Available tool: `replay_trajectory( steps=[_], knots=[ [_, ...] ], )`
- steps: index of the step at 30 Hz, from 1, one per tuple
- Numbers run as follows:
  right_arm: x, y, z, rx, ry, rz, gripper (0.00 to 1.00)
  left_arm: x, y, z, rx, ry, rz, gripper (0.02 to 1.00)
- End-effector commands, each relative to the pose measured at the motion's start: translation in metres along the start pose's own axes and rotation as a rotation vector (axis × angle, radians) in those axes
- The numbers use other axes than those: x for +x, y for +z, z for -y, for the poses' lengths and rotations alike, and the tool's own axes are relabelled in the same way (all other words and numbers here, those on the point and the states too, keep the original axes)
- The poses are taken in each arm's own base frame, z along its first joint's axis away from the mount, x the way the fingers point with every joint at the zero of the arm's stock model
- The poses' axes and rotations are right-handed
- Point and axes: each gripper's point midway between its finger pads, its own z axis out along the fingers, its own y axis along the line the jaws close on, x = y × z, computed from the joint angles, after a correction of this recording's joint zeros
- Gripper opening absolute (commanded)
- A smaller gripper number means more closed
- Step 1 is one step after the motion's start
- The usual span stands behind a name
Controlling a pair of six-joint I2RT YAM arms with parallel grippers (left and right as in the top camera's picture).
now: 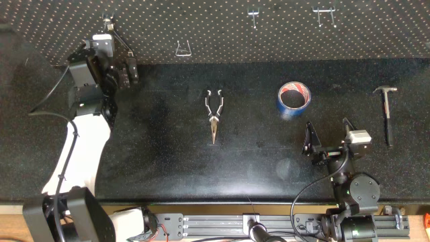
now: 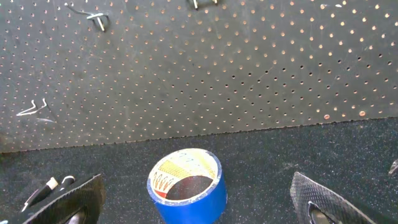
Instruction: Place Tools Onto Pegboard
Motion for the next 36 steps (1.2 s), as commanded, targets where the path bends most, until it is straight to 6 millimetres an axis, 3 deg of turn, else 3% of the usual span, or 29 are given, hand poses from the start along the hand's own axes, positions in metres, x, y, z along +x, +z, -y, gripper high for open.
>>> replay_trajectory(
  steps=[1, 4, 6, 7, 9, 10, 11, 13, 15, 17, 20, 25, 29, 32, 36],
  knots=[
    [0.002, 0.0, -0.004, -0.019, 0.014, -0.003, 0.976, -0.007, -0.06, -0.001, -0.002, -0.004, -0.009, 0.996],
    [0.002, 0.0, -0.004, -0.019, 0.014, -0.003, 0.976, -0.021, -0.123, -0.001, -0.005, -0.006, 0.064, 0.996],
    [0.002, 0.0, -0.004, -0.019, 0.014, -0.003, 0.976, -0.022, -0.131, -0.009, -0.052, -0.004, 0.075, 0.996],
    [0.002, 0.0, -0.004, -0.019, 0.014, -0.003, 0.976, -0.022, -0.131, -0.004, -0.022, -0.005, 0.076, 0.996],
    [0.002, 0.0, -0.004, -0.019, 0.014, -0.003, 0.976, -0.018, -0.136, 0.039, 0.228, -0.115, 0.055, 0.996],
    [0.002, 0.0, -0.004, -0.019, 0.014, -0.003, 0.976, -0.007, -0.135, 0.04, 0.225, -0.226, -0.005, 0.996],
    [0.001, 0.0, -0.004, -0.019, 0.014, -0.003, 0.976, 0.025, -0.136, 0.044, 0.178, -0.345, -0.148, 0.998],
    [0.001, 0.0, -0.004, -0.019, 0.014, -0.003, 0.976, 0.076, -0.148, 0.061, 0.11, -0.297, -0.357, 0.998],
    [0.002, 0.0, -0.004, -0.019, 0.014, -0.003, 0.976, 0.103, -0.156, 0.091, 0.154, -0.18, -0.483, 0.998],
    [0.002, 0.0, -0.004, -0.019, 0.014, -0.003, 0.976, 0.129, -0.151, 0.139, 0.214, -0.094, -0.616, 0.998],
    [0.002, 0.0, -0.004, -0.019, 0.014, -0.003, 0.976, 0.146, -0.142, 0.19, 0.244, 0.006, -0.73, 0.998],
    [0.001, 0.0, -0.004, -0.019, 0.014, -0.003, 0.976, 0.124, -0.084, 0.265, 0.294, 0.136, -0.703, 0.996],
    [0.002, 0.0, -0.004, -0.019, 0.014, -0.003, 0.976, 0.111, -0.052, 0.275, 0.27, 0.111, -0.704, 0.998],
    [0.002, 0.0, -0.004, -0.019, 0.014, -0.003, 0.976, 0.116, -0.035, 0.262, 0.215, 0.041, -0.736, 0.998],
    [0.002, 0.0, -0.004, -0.019, 0.014, -0.003, 0.976, 0.118, -0.029, 0.253, 0.169, 0.051, -0.731, 0.998]
  ],
)
